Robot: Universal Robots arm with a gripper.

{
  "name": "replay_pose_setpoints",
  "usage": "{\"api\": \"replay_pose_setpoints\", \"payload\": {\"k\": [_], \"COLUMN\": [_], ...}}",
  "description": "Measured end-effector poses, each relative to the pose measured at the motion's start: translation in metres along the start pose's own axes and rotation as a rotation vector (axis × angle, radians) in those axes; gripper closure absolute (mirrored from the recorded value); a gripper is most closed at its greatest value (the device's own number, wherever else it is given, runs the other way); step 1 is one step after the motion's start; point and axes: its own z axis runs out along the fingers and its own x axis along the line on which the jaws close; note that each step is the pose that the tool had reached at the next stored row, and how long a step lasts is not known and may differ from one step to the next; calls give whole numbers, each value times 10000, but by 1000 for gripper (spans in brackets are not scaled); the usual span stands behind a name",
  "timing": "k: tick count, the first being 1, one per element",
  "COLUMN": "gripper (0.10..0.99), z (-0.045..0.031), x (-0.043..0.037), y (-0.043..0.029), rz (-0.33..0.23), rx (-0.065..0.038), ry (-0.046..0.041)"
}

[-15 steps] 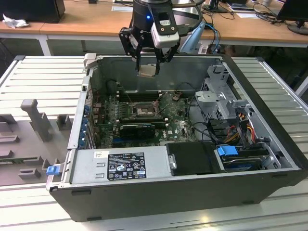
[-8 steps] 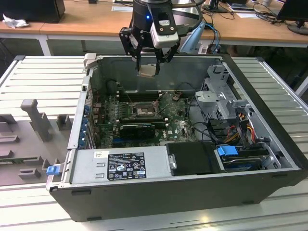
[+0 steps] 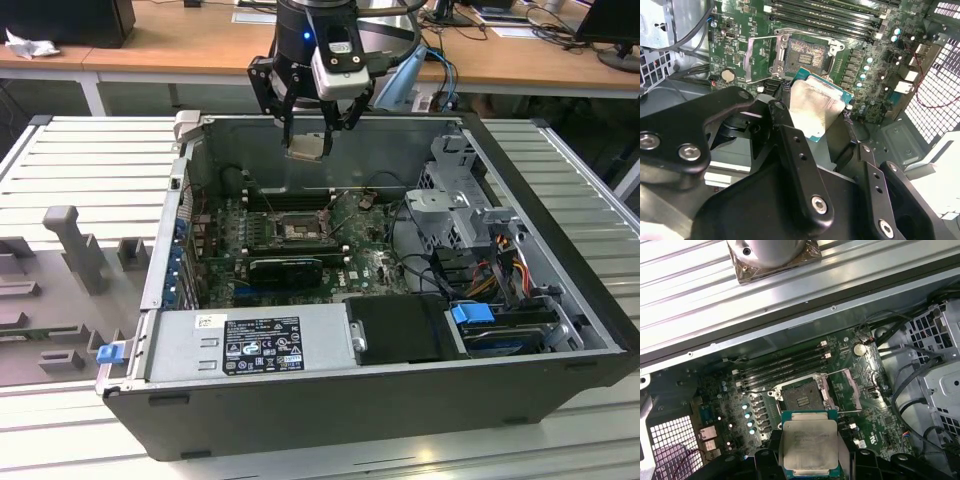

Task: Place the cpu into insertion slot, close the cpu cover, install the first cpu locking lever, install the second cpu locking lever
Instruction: 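Place the cpu into insertion slot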

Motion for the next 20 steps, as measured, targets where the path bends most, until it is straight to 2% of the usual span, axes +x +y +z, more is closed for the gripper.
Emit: {"api": "replay_pose_setpoints", "payload": {"k": [11,18,20], "gripper": [561,561,561], "z": [1,14,15], "x": [0,-2,-2], "y": [-1,-5,-5], "rz": [388,428,613], "rx": [-7,-7,-13], "ry": [-34,-38,-55]}}
